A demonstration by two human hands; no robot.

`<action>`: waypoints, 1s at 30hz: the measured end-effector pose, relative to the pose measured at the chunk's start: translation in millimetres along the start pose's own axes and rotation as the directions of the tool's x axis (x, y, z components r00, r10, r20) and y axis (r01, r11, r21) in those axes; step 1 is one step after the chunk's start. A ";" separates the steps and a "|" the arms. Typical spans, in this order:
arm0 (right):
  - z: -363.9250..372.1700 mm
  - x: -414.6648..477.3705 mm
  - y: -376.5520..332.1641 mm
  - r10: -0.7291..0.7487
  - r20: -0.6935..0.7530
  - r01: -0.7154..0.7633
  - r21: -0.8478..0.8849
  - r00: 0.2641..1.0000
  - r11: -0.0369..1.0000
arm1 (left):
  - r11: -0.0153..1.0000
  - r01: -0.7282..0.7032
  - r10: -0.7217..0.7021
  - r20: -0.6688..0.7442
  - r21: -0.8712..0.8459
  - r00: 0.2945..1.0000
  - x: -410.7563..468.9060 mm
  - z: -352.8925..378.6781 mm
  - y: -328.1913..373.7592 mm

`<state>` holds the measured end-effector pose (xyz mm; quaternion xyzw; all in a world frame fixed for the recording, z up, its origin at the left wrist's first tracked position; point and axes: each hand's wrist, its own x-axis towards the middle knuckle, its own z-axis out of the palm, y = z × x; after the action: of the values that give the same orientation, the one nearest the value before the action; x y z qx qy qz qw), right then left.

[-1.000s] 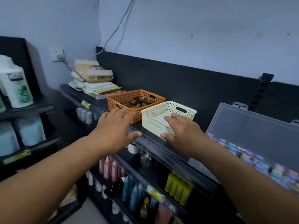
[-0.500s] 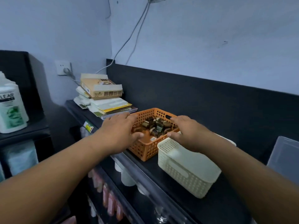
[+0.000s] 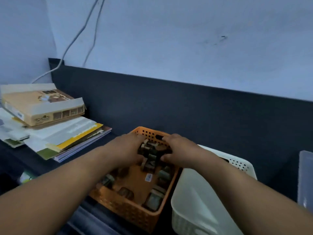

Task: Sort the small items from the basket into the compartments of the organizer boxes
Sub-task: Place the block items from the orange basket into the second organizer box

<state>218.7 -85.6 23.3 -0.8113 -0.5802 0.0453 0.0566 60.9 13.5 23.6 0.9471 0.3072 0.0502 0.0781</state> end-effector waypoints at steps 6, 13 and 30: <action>11.5 44.3 -9.6 0.082 0.078 -0.078 -0.049 0.994 0.996 | 0.985 -0.173 0.166 0.200 0.020 0.966 51.8 12.0 -22.4; 36.6 74.7 -9.7 0.184 0.175 -0.162 -0.135 0.967 0.978 | 0.962 -0.272 0.258 0.255 0.021 0.932 84.5 24.2 -38.7; -5.4 29.8 -6.1 0.333 -0.197 -0.235 0.397 0.922 0.887 | 0.822 -0.283 0.361 0.067 -0.494 0.930 89.8 -9.9 -35.8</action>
<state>223.3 -55.7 29.2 -0.8618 -0.4230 0.0537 0.2749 111.4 96.2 31.2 0.9377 0.1135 0.0618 0.3225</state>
